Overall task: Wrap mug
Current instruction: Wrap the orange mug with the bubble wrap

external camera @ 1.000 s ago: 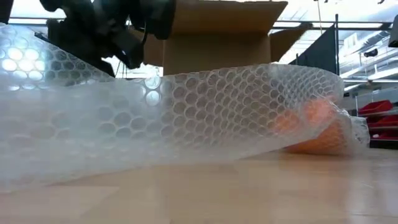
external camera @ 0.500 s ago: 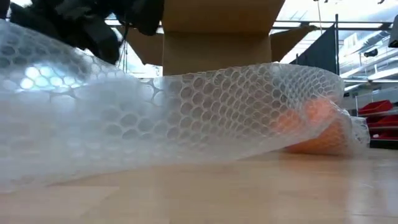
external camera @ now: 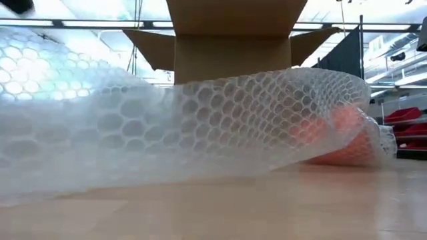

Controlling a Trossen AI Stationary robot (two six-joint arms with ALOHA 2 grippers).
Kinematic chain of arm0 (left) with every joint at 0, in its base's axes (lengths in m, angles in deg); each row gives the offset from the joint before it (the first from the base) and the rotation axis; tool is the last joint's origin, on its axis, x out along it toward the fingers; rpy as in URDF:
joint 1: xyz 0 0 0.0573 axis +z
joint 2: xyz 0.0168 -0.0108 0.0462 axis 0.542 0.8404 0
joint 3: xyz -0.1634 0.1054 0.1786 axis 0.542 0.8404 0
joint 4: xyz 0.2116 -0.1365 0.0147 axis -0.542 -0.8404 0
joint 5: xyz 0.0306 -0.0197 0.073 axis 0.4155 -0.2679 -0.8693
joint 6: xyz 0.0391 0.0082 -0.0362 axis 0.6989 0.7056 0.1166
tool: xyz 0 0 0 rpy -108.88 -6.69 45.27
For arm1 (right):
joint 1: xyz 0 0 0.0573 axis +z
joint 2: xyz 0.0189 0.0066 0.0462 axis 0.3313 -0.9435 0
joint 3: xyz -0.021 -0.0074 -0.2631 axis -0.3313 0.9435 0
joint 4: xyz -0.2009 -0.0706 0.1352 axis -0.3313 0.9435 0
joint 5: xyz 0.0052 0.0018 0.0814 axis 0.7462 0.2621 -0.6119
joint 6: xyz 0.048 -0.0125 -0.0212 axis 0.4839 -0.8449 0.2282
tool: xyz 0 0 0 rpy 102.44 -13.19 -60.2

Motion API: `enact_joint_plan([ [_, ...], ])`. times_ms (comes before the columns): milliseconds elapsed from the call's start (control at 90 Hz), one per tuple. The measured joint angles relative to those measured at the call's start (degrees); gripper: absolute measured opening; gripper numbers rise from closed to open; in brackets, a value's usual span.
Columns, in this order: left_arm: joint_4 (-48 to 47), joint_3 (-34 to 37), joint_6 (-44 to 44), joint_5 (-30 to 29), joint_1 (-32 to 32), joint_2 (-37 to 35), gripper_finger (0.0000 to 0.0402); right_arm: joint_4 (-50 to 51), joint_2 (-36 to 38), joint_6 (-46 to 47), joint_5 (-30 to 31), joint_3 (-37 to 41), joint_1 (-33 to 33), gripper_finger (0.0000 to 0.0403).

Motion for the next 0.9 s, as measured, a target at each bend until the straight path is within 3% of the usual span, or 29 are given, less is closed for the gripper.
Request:
enact_joint_plan([
  [200,6.22,-7.64,-22.03,-0.28,-11.73,-0.02,0.0,0.01,0.0,0.13,-0.14,0.04,0.0,0.0],
  [344,18.23,-6.44,-38.63,-0.51,-20.0,0.19,0.0,0.58,0.0,0.15,-0.04,0.04,0.0,0.0],
  [478,24.55,-4.85,-52.02,-0.68,-23.72,0.31,0.0009,2.0,0.0,0.17,-0.59,0.04,-0.19,0.0],
  [600,26.48,-5.42,-63.96,7.95,-24.24,0.31,0.0038,4.49,0.55,0.15,-1.34,-1.01,-0.24,0.0],
  [700,25.02,-8.27,-67.67,14.23,-24.22,0.31,0.0067,7.65,1.55,0.14,-2.42,-3.37,0.41,0.0],
  [900,16.92,-17.1,-73.03,4.54,-24.95,0.2,0.0098,9.7,2.95,-1.59,-3.74,-6.73,1.92,0.0],
])
